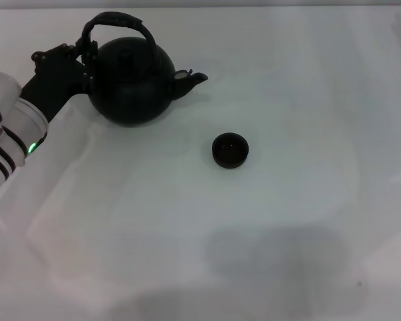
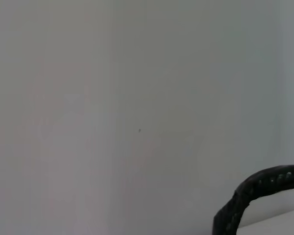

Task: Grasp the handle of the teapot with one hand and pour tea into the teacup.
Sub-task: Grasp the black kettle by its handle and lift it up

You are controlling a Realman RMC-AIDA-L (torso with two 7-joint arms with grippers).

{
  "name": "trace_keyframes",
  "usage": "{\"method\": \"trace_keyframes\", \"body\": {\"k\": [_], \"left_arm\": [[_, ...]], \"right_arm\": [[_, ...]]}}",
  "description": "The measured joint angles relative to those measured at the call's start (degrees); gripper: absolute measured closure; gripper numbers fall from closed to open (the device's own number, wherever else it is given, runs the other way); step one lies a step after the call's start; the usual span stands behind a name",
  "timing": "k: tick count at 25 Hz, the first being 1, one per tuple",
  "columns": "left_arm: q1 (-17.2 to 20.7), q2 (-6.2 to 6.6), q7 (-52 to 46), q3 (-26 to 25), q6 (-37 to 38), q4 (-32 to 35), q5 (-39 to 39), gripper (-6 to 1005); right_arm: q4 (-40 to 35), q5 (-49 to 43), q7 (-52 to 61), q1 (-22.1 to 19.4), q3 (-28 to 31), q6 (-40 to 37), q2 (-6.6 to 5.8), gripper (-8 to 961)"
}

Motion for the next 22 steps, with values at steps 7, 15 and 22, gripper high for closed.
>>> {"method": "trace_keyframes", "body": {"k": [7,15,22], "left_arm": [[0.00,0.00,0.68,0.01,0.03,-0.01,0.00,864],[0.48,0.30,0.68,0.01,6.24,0.80,2.73,896],[0.66,0.44,0.49,0.59,8.70,4.73,8.89,896]], "right_arm": [[0.14,0.00,0.02,0.03,0.00,0.00,0.05,91],[0.24,0.00,0.14,0.02,0.00,0.00,0.09,91],[0.24,0.00,0.22,-0.04,0.00,0.21,0.09,91]]}}
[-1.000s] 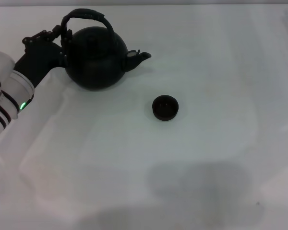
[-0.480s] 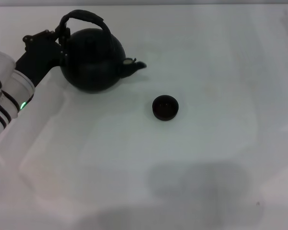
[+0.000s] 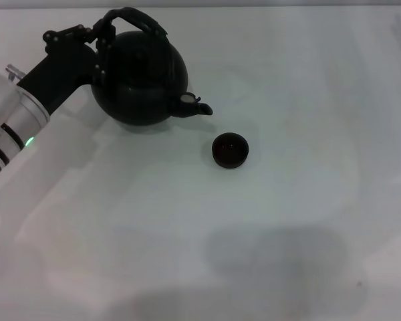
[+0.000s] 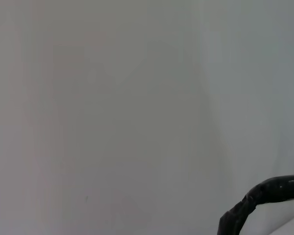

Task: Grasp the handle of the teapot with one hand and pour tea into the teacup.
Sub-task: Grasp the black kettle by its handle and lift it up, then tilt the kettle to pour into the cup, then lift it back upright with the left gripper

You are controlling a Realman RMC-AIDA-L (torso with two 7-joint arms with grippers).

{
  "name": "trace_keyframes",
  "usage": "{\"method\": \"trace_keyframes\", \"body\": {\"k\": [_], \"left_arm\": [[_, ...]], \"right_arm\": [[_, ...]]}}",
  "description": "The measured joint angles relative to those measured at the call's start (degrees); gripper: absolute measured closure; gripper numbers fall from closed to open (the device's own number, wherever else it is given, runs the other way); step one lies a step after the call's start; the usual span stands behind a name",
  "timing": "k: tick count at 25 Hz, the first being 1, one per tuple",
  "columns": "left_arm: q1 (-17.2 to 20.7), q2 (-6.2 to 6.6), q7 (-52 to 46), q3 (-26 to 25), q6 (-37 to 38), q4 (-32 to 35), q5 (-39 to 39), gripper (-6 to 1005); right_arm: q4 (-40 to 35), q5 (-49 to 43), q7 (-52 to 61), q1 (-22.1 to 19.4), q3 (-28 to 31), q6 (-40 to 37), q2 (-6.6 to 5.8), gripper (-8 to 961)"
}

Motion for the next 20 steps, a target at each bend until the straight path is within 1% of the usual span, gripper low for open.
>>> {"method": "trace_keyframes", "body": {"k": [3,10,11,15,20], "left_arm": [[-0.10,0.04,0.14,0.02,1.34,0.83,0.49,897],[0.57,0.09,0.38,0.03,4.65,5.38,5.46,896],[0.67,0.09,1.54,0.03,5.71,6.15,5.93,896],[0.36,0.08,4.48,0.03,6.51,6.32,6.01,897],[-1.24,-0.16,8.73,0.02,6.71,5.89,6.01,897]], "right_arm": [[0.00,0.00,0.06,-0.02,0.00,0.24,0.00,92],[-0.16,0.76,0.18,-0.02,0.00,0.40,0.00,92],[-0.21,0.77,0.19,0.05,0.00,0.40,0.00,92],[-0.23,0.80,0.21,0.13,0.00,0.41,0.00,92],[-0.05,0.80,0.21,0.47,0.00,0.41,-0.01,92]]}}
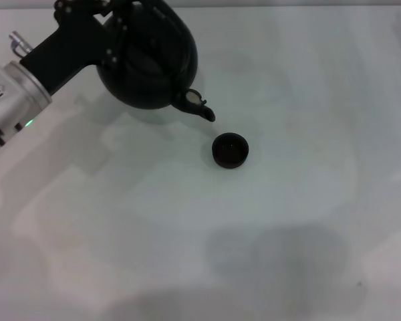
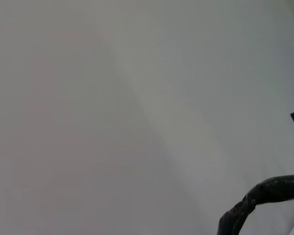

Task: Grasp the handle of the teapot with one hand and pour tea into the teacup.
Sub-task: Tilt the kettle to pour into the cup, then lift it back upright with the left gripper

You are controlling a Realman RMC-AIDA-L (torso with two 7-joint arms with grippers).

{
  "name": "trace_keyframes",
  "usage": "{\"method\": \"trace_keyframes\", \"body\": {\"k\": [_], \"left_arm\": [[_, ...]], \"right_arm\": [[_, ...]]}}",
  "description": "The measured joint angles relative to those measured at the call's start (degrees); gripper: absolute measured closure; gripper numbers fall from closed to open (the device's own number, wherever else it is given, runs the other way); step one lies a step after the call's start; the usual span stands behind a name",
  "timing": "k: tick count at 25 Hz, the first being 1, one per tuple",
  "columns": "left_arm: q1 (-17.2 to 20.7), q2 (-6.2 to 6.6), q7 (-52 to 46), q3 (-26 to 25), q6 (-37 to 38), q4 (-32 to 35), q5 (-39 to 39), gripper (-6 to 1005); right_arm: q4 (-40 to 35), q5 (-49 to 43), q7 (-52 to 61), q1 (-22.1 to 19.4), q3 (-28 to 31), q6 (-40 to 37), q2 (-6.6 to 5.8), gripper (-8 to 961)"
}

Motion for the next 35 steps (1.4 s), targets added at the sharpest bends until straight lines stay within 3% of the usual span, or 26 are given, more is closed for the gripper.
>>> {"method": "trace_keyframes", "body": {"k": [9,15,35], "left_arm": [[-1.92,-0.20,4.24,0.39,-0.42,-1.57,-0.01,896],[-2.79,-0.02,4.90,3.39,-0.78,-1.48,-0.02,896],[-4.14,-0.01,7.77,3.61,-3.38,-1.28,-0.05,898]], "right_arm": [[-0.11,-0.01,0.00,0.22,0.00,0.00,0.08,92],[-0.34,0.29,0.07,0.85,0.00,-0.01,0.10,92],[-0.13,1.23,0.09,1.57,0.09,-0.23,0.10,93]]}}
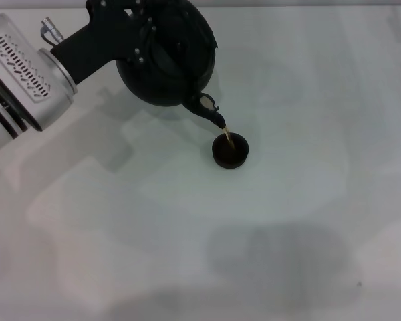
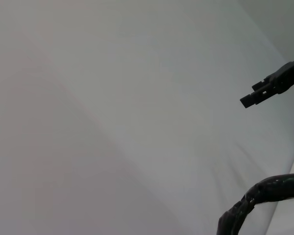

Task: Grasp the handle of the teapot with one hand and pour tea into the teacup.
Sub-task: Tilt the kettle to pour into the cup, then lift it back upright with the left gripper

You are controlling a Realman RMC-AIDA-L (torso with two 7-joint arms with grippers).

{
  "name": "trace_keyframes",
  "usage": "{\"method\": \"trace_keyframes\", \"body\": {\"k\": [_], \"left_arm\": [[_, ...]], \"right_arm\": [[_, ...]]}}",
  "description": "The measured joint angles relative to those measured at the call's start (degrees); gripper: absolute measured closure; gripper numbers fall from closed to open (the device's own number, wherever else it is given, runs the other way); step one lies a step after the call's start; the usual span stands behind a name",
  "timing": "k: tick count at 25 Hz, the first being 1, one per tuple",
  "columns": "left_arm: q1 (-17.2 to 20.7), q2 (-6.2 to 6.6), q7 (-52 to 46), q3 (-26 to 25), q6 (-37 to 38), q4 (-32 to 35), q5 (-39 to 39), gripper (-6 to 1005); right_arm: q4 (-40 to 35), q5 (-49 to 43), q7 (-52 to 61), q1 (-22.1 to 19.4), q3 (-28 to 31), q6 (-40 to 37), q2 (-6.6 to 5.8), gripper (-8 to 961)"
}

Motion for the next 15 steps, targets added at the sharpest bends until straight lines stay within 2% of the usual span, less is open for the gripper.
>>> {"method": "trace_keyframes", "body": {"k": [15], "left_arm": [[-0.63,0.00,1.53,1.50,-0.18,0.00,0.01,898]], "right_arm": [[0.00,0.00,0.00,-0.21,0.00,-0.18,0.00,93]]}}
